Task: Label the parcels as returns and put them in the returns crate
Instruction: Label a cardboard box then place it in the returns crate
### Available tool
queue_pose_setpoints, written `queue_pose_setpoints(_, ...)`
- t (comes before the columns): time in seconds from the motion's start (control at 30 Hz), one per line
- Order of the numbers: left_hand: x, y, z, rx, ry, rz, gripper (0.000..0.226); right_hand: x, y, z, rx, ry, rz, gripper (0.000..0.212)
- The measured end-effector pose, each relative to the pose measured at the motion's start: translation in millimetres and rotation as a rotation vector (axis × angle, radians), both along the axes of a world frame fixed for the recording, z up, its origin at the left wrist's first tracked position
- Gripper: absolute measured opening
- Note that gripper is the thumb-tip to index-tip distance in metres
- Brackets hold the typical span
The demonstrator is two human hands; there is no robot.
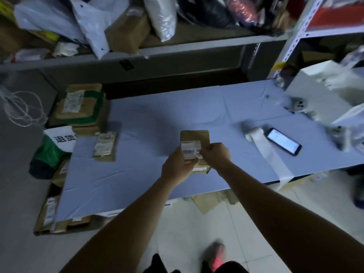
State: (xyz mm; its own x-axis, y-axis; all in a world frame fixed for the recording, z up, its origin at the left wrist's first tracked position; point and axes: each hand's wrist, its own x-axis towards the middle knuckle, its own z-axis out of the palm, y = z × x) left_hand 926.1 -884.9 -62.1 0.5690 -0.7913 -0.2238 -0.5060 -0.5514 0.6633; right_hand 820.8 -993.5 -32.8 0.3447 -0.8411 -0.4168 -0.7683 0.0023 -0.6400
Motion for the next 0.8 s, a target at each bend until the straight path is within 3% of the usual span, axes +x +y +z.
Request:
queue_pose_setpoints(0.27,-64,-89,-26,0.034,0.102,0.052,0.058,-54,-91,-28,0.013,0.072,0.055,0.015)
queue_pose_setpoints(0.57,-60,-164,-70,0.103,0.12,0.137,0.095,-64,-136,-56,-0.027,0.063,0.02,0.022)
queue_pose_setpoints(0.8,-65,-183,-56,0.043,0.087,0.209,0.086,-84,-208,-45,-0.218,0.054,-0.081,0.031)
